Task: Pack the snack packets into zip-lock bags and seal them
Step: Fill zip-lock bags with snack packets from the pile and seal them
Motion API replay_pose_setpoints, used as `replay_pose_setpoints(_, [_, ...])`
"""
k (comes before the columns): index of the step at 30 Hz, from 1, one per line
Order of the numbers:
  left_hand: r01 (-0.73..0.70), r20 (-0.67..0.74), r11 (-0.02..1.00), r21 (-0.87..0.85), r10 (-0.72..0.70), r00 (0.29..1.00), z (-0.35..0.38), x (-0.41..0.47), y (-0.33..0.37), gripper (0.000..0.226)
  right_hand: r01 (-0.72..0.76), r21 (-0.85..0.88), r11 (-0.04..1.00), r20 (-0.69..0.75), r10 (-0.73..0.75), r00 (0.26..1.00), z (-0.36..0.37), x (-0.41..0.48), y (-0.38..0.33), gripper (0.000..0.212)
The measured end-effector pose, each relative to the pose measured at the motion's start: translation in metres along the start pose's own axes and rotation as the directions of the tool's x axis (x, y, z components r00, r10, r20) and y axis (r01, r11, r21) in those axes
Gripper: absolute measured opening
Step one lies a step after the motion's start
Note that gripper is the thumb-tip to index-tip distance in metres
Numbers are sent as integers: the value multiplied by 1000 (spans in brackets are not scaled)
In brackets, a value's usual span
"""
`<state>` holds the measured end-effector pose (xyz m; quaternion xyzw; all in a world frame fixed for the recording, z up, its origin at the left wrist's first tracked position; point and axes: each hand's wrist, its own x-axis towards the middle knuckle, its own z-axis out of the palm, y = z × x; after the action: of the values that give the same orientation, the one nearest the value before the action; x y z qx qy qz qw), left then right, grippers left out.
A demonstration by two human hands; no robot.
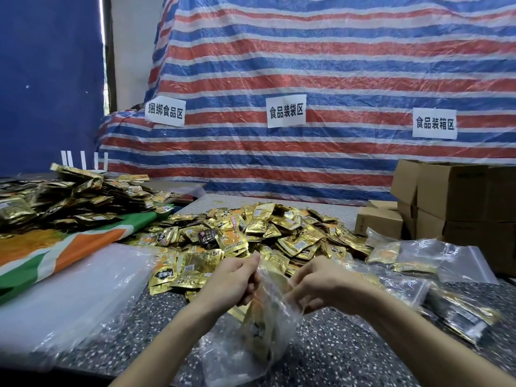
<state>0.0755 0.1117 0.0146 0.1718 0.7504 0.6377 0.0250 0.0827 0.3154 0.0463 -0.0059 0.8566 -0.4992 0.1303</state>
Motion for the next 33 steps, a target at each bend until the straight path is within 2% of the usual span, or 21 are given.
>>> replay_pose_setpoints(3, [11, -67, 999, -35, -13, 998, -3, 1, 7, 47, 111, -5, 994, -128, -111, 986, -6, -7, -13, 10])
replay_pose_setpoints(8, [-26, -135, 997, -72, 16, 991, -6, 5, 21, 43, 264, -6, 965, -369, -247, 896, -17, -15, -35, 11])
replay_pose_setpoints(12, [-74, -157, 995, -67, 63, 986, -2, 8, 31, 43, 307, -107, 946, -406, -324, 855, -24, -25, -48, 17])
replay_pose_setpoints(17, [-182, -187, 975, -129, 156, 970, 4, 16, 36, 46, 376, -9, 926, -552, -318, 771, -37, -27, -49, 14])
replay_pose_setpoints(19, [-208, -238, 973, -102, 180, 954, 5, 26, 26, 49, 372, 2, 928, -592, -299, 748, -41, -27, -46, 14])
replay_pose_setpoints(20, [-183, -264, 982, -36, 168, 950, 4, 32, 16, 49, 362, 0, 932, -597, -291, 747, -43, -27, -43, 14])
replay_pose_setpoints(22, [-33, -278, 979, 202, 89, 956, 4, 45, -11, 39, 337, -15, 942, -594, -279, 755, -44, -27, -37, 15])
replay_pose_setpoints(24, [161, -265, 867, 471, -35, 964, 5, 53, -45, 25, 322, -26, 946, -592, -274, 758, -44, -27, -32, 16])
replay_pose_setpoints(26, [298, -274, 702, 647, -151, 950, 10, 57, -73, 29, 321, -30, 946, -591, -276, 758, -44, -26, -29, 16])
replay_pose_setpoints(29, [374, -335, 540, 754, -172, 926, 24, 60, -95, 55, 315, -32, 949, -581, -274, 767, -45, -24, -27, 16])
replay_pose_setpoints(31, [414, -385, 501, 760, -165, 908, 33, 64, -96, 71, 310, -35, 950, -568, -274, 776, -45, -24, -26, 14])
replay_pose_setpoints(33, [439, -394, 524, 730, -202, 896, 37, 65, -91, 62, 312, -29, 950, -561, -274, 781, -46, -25, -25, 13])
